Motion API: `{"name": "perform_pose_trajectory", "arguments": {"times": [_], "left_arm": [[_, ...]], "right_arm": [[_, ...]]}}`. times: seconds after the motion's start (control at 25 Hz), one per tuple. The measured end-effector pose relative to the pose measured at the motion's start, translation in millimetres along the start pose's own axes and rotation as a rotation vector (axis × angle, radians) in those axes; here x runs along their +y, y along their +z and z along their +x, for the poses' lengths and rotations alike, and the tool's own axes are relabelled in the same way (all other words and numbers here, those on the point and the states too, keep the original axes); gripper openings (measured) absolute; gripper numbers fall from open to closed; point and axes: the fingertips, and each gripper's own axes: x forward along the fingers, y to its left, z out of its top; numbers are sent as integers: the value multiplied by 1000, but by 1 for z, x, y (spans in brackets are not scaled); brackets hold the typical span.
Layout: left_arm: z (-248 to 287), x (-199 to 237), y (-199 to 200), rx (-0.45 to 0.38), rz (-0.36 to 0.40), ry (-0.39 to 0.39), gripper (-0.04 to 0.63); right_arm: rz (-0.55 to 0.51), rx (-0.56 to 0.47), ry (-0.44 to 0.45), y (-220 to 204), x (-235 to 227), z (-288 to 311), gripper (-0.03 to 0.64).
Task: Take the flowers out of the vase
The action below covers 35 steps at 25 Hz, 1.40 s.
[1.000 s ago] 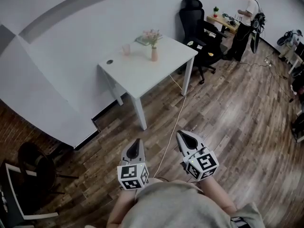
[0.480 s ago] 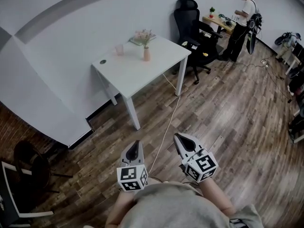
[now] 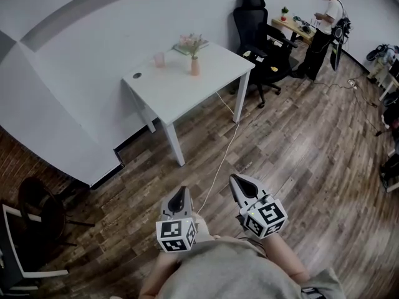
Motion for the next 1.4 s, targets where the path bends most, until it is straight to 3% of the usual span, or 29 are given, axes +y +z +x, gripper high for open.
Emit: {"name": "perform_pose_trajectory", "arguments": {"times": [0.52,1.4], "left_arm": [[86,19,26,-5,22,-69,12],[253,124,97,4,31,-122,12]], "right_arm": [[12,-18,-52,8,-48,69,2],[-24,-25,-80,53,-114,264,2]]}}
